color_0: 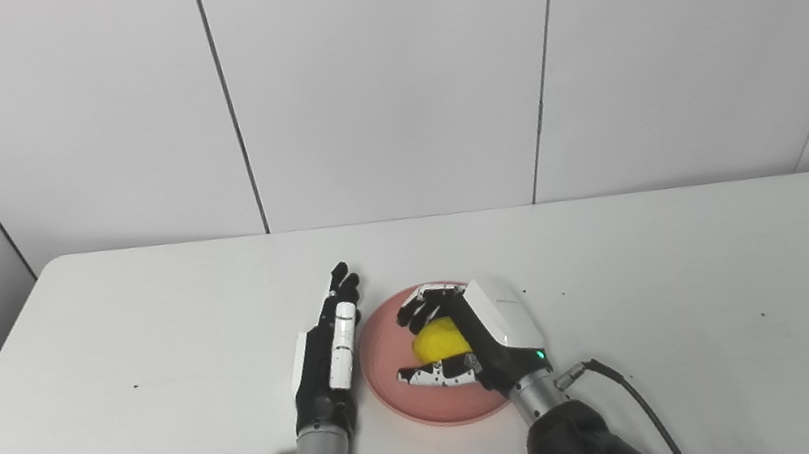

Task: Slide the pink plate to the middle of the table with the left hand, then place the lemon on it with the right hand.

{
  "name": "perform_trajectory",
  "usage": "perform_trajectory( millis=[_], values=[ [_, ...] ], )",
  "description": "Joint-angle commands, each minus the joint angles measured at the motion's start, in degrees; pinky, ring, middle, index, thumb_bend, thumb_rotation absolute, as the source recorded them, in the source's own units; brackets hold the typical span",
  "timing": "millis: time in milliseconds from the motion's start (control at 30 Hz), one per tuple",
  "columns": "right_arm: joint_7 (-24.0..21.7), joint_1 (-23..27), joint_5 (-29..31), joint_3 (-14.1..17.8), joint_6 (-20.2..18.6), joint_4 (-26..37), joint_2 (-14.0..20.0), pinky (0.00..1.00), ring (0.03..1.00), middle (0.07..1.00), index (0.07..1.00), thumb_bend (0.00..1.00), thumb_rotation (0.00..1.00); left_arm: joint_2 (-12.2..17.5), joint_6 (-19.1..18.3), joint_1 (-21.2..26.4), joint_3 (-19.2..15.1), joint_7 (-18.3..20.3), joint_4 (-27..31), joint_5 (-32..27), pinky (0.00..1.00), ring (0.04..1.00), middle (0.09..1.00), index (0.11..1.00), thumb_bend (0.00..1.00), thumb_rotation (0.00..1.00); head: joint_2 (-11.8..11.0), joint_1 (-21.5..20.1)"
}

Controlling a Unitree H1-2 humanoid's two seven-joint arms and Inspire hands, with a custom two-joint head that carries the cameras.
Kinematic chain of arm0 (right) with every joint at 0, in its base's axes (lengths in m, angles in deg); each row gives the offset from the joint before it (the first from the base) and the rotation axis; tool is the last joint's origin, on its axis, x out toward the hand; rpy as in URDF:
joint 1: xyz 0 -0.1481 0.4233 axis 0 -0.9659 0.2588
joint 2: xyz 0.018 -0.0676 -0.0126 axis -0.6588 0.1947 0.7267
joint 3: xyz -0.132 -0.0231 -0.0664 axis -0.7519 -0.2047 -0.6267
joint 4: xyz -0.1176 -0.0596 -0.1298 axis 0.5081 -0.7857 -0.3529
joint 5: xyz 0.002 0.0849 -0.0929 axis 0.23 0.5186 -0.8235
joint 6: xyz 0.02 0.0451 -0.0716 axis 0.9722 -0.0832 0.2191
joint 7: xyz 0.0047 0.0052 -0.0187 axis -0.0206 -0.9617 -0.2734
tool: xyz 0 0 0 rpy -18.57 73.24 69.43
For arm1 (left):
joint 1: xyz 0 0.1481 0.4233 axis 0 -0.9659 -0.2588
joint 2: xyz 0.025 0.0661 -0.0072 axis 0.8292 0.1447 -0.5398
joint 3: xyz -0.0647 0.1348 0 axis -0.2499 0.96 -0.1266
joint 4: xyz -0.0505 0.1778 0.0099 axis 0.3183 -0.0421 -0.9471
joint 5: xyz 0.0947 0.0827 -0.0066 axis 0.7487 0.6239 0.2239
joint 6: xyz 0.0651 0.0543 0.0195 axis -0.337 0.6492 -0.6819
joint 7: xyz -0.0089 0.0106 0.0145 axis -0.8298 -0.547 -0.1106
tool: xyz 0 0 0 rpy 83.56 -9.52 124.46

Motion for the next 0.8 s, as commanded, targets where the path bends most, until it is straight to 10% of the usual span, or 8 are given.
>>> perform_trajectory(
  millis=[0,267,767],
  values=[
    [1.93,0.37,0.30,0.79,3.49,2.81,-0.30,0.67,0.724,0.761,0.751,0.57,0.31,0.27,1.76,1.29,0.03,0.89,0.28,-0.28,0.95,0.971,0.962,0.951,0.68,1.00,-0.11,-0.21],
    [-0.82,-2.90,3.71,2.78,3.76,9.97,0.51,0.76,0.837,0.891,0.933,0.69,0.78,0.06,1.06,1.33,-0.53,1.63,0.43,-1.63,0.96,0.962,0.955,0.952,0.70,1.00,-0.21,-0.89],
    [-0.09,-5.36,9.46,11.73,4.09,16.13,0.75,0.82,0.885,0.905,0.920,0.64,0.95,0.26,-0.18,1.03,-1.18,4.01,1.22,-3.69,1.00,0.966,0.946,0.940,0.69,1.00,-0.40,-3.28]
  ],
)
